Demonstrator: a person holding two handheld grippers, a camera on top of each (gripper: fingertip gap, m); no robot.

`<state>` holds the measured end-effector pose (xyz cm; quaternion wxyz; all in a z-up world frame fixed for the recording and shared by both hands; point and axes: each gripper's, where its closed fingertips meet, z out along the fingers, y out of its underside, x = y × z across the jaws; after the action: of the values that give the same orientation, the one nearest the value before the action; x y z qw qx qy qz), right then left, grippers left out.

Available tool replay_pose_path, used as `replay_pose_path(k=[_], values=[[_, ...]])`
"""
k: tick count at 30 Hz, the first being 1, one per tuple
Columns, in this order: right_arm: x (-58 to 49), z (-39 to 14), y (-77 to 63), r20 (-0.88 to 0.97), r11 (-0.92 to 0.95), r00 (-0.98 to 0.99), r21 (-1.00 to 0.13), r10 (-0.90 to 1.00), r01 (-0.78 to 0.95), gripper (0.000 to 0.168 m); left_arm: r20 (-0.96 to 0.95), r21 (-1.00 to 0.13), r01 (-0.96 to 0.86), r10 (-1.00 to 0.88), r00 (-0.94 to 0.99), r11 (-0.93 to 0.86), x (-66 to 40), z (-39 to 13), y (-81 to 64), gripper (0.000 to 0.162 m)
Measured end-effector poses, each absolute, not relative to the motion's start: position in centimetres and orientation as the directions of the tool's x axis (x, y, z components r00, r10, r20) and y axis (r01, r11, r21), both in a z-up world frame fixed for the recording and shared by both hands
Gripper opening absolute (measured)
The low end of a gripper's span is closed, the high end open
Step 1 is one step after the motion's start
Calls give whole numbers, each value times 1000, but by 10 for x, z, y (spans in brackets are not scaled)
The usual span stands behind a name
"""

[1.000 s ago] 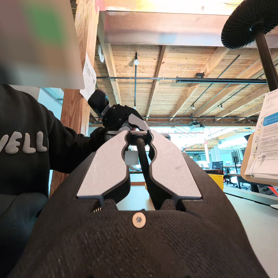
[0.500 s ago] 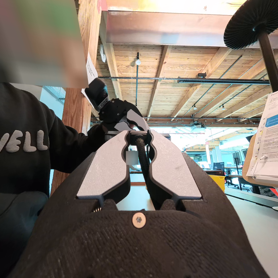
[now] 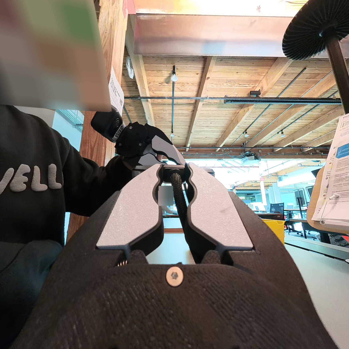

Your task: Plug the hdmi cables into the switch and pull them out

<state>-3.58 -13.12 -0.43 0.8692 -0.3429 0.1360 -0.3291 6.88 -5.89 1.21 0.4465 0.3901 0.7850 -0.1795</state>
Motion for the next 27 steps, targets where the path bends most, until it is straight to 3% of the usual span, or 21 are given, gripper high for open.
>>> replay_pose_path(k=[20,27], values=[[-36,-6,-125,9,535,758,-703,-652,469,22,-858,112,740,440,-265,664,73,9,-56,6],[-36,-5,-130,-11,551,754,-689,-657,471,22,-846,34,772,429,-316,635,66,11,-57,6]])
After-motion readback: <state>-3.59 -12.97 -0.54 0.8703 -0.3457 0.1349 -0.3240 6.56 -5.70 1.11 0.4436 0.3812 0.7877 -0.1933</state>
